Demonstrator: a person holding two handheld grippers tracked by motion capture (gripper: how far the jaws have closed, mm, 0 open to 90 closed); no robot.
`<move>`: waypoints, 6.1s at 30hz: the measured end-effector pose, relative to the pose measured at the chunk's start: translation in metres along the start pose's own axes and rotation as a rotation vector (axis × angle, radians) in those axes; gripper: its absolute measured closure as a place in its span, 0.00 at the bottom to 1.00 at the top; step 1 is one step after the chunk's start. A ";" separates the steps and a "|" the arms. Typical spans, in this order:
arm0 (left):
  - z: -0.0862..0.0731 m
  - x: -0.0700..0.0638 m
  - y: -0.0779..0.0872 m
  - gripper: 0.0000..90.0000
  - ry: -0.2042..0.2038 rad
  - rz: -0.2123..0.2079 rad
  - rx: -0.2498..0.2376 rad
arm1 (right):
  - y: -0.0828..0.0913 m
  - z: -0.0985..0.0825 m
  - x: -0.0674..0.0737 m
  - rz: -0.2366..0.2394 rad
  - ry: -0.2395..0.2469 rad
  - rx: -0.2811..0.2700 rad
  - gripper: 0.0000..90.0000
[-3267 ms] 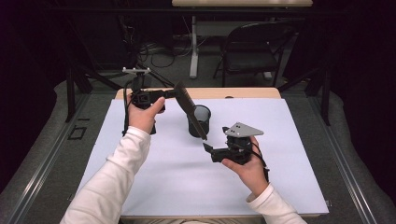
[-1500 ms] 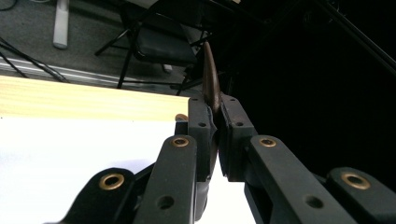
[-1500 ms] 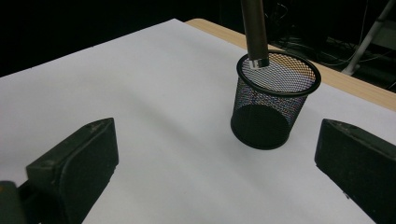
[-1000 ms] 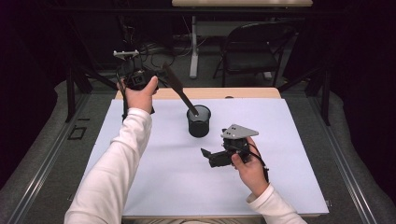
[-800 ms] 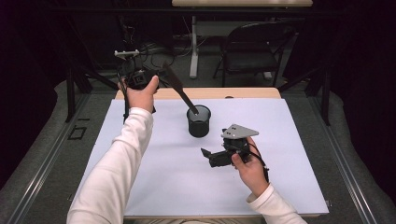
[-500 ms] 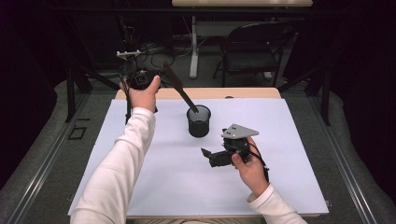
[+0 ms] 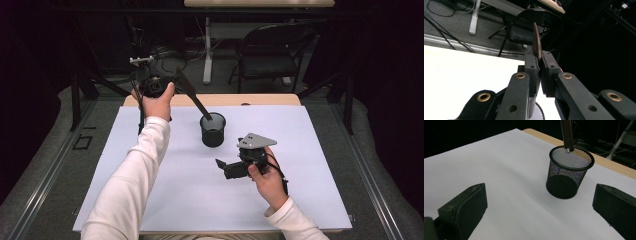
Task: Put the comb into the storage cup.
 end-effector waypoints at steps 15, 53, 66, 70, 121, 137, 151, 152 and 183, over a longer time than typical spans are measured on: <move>-0.011 0.002 -0.009 0.94 -0.010 0.021 0.008 | 0.000 0.000 0.000 0.001 -0.002 0.002 0.00; -0.043 0.007 -0.036 0.94 0.000 0.018 0.075 | 0.001 0.000 -0.002 0.000 -0.001 -0.002 0.00; -0.052 0.007 -0.043 0.94 0.008 0.012 0.088 | 0.001 0.000 -0.002 -0.001 0.001 -0.002 0.00; -0.053 0.007 -0.045 0.94 0.007 0.011 0.092 | 0.001 0.000 -0.002 -0.001 0.001 -0.002 0.00; -0.067 0.017 -0.054 0.94 0.042 0.014 0.112 | 0.001 -0.001 -0.001 0.007 0.005 0.005 0.00; -0.068 0.023 -0.052 0.93 0.062 0.024 0.109 | 0.000 -0.001 -0.001 0.008 0.005 0.007 0.00; -0.069 0.035 -0.050 0.93 0.088 0.035 0.116 | -0.001 -0.002 -0.001 0.008 0.004 0.009 0.00; -0.069 0.035 -0.050 0.93 0.091 0.036 0.114 | -0.001 -0.002 -0.001 0.008 0.004 0.009 0.00; -0.067 0.043 -0.045 0.77 0.111 0.018 0.095 | -0.001 -0.002 -0.001 0.007 0.007 0.012 0.01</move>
Point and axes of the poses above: each handheld gripper's, and its own axes: y roughly backward along the jaws, z roughly out of its top, x roughly to its left, the point moved 3 cm from there along -y, roughly forward along the jaws, and after that the axes turned 5 degrees about -z, right-handed, at the moved point
